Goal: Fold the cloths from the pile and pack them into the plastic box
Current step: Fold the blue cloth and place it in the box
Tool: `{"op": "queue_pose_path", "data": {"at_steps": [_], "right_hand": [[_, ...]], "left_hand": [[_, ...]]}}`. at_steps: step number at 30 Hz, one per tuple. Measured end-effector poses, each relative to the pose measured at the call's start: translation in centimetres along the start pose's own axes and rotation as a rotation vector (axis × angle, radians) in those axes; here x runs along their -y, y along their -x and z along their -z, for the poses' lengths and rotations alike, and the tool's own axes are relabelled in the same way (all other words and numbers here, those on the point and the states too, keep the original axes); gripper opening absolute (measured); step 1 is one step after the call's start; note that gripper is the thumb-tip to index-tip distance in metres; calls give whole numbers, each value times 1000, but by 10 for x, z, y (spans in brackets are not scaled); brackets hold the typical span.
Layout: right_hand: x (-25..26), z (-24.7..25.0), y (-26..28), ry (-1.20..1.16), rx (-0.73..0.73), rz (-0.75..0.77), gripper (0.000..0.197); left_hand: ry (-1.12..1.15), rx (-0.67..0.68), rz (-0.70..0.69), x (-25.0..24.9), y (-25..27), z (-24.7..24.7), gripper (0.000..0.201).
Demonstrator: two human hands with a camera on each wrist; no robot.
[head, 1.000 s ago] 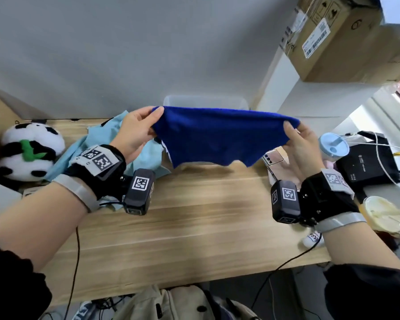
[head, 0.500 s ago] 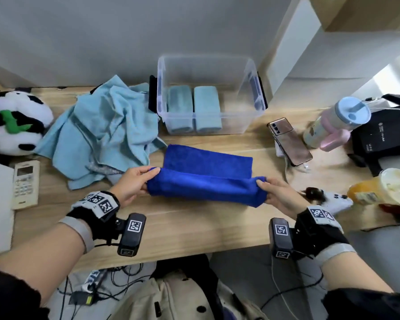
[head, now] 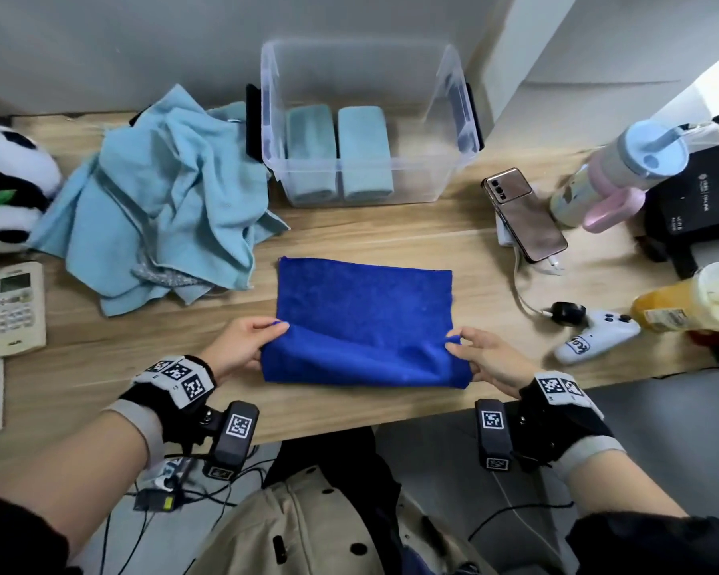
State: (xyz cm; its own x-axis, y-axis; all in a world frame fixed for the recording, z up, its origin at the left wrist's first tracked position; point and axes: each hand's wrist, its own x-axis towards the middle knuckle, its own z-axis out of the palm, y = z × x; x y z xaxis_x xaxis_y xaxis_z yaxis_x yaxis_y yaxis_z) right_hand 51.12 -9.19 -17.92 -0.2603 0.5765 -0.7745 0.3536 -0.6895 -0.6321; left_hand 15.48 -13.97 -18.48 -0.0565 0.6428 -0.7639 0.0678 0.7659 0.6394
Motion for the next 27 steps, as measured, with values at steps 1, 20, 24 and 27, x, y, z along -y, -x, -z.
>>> {"op": "queue_pose_path", "data": {"at_steps": [1,20,24,27], "right_hand": [[2,-1,-2,-29,-63,39,5],[41,-1,-80,168,-587,281,5],[46,-4,-85,307,-652,251,11],[49,-6,-86,404,-685,234,14]], "left_hand": [[21,-64,-44,-3,-4,0,23],[-21,-471,-316,-35,-90,-4,19],[-37,-478,-297,-38,-96,-4,24],[-86,-523,-299,-41,-100,-1,25]]}}
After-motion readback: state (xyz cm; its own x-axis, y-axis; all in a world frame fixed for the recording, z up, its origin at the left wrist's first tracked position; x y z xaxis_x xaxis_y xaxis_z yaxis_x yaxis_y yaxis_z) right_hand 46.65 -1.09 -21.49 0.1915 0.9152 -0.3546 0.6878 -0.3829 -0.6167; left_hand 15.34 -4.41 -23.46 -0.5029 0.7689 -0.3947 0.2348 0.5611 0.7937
